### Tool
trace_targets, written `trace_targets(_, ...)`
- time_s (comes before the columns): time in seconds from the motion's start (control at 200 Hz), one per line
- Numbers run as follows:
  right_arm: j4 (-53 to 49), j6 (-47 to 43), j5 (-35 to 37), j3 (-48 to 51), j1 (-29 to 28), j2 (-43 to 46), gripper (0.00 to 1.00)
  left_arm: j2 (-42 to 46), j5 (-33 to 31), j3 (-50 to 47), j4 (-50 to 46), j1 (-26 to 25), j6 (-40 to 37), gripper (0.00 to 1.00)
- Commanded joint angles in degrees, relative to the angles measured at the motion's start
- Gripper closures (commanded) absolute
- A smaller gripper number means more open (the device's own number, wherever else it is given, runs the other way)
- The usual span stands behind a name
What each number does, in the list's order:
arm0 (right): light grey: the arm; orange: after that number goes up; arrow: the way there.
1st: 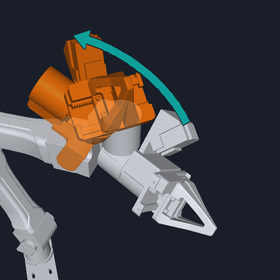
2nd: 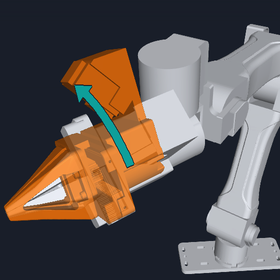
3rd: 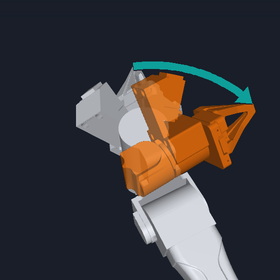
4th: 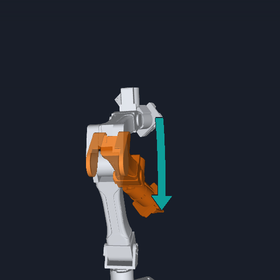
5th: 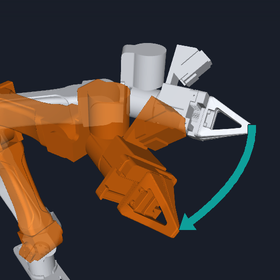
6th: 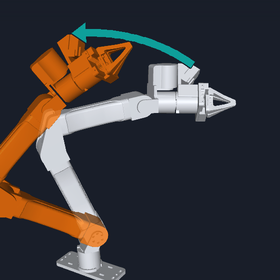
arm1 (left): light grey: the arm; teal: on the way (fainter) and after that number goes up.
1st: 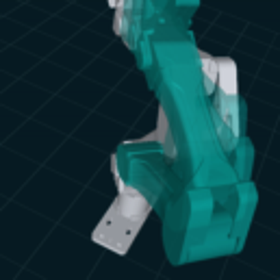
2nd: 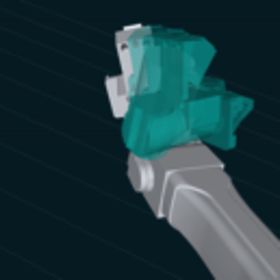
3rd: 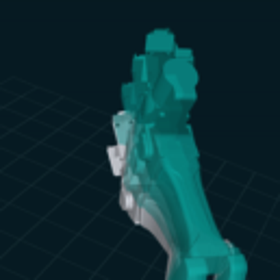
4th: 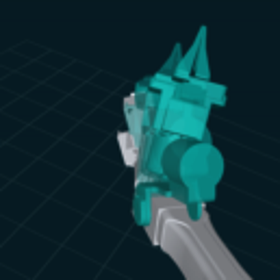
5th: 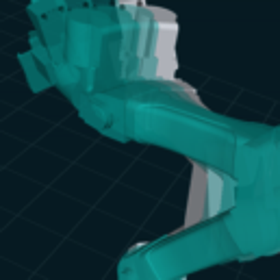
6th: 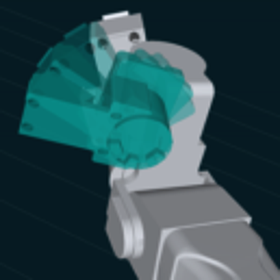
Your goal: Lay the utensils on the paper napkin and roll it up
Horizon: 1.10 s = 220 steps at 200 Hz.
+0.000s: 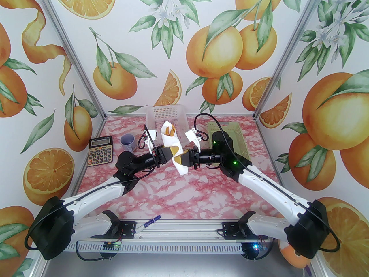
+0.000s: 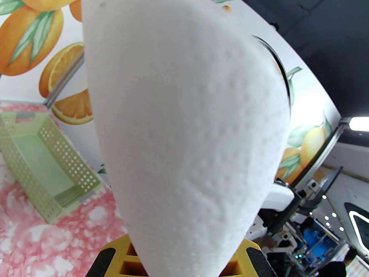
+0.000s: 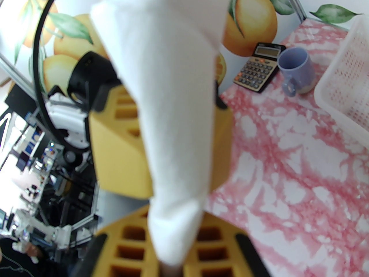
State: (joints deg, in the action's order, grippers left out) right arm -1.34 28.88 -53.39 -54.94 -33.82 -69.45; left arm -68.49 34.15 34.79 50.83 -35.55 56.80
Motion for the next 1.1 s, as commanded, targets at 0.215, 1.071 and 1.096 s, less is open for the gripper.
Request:
trace_targets(0.215, -7.9, -3.6, 6.3, 2.8, 11.1, 10.7, 0.37, -4.7, 8.1, 11.9, -14.6, 11.3, -5.5, 1.0)
trace_targets(1.071, -18.8, -14.3, 21.3, 7.6, 26.4, 12.5, 0.22, -54.5, 4.2, 72.7, -65.4, 20.4, -36.1, 1.0)
trace_targets(1.096, -18.7, -14.3, 21.4, 7.8, 26.5, 12.2, 0.22, -55.9, 4.2, 74.2, -65.8, 20.4, -36.0, 1.0)
